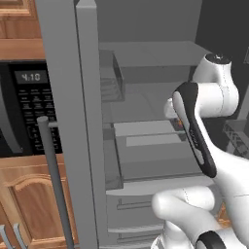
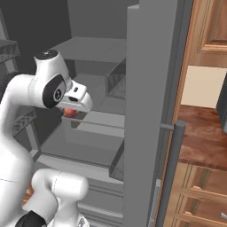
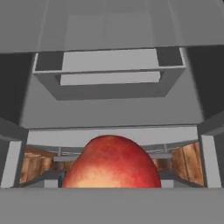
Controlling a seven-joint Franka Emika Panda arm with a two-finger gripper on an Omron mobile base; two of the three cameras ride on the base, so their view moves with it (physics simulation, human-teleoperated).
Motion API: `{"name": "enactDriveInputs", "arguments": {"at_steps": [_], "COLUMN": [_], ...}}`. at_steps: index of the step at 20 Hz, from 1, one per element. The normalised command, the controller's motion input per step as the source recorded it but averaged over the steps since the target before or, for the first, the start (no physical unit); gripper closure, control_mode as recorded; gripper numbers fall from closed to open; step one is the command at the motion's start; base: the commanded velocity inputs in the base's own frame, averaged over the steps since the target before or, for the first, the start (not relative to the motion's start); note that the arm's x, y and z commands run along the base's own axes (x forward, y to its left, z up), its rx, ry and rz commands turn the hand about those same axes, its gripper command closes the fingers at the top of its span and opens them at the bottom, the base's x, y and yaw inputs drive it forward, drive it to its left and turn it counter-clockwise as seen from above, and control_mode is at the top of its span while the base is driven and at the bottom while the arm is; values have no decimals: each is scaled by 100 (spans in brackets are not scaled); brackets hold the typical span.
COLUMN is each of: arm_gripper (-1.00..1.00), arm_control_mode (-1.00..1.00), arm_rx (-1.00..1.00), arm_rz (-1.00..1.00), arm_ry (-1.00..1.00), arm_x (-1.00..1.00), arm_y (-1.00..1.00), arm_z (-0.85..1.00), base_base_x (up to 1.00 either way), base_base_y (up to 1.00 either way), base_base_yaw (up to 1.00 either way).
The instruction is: Place the cold items (kiwi and peach) from the fridge in one tupperware on the dining counter. Place the warm items (hot dog and kebab skewer) in the stove area in another tupperware.
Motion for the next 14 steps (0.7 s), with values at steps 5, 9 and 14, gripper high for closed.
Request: {"name": "enactDriveInputs", "arguments": {"at_steps": [5,9,14], "arm_gripper": [100,100,100], "arm_control_mode": [-100,-100,-100], "arm_rx": [-19,0,3], "arm_rz": [4,-5,-6], "arm_ry": [7,0,0], "arm_x": [-100,-75,-37], "arm_y": [0,15,-3], "arm_z": [-69,-16,-1], "base_base_x": [0,0,0], "base_base_y": [0,0,0], "base_base_yaw": [0,0,0]}}
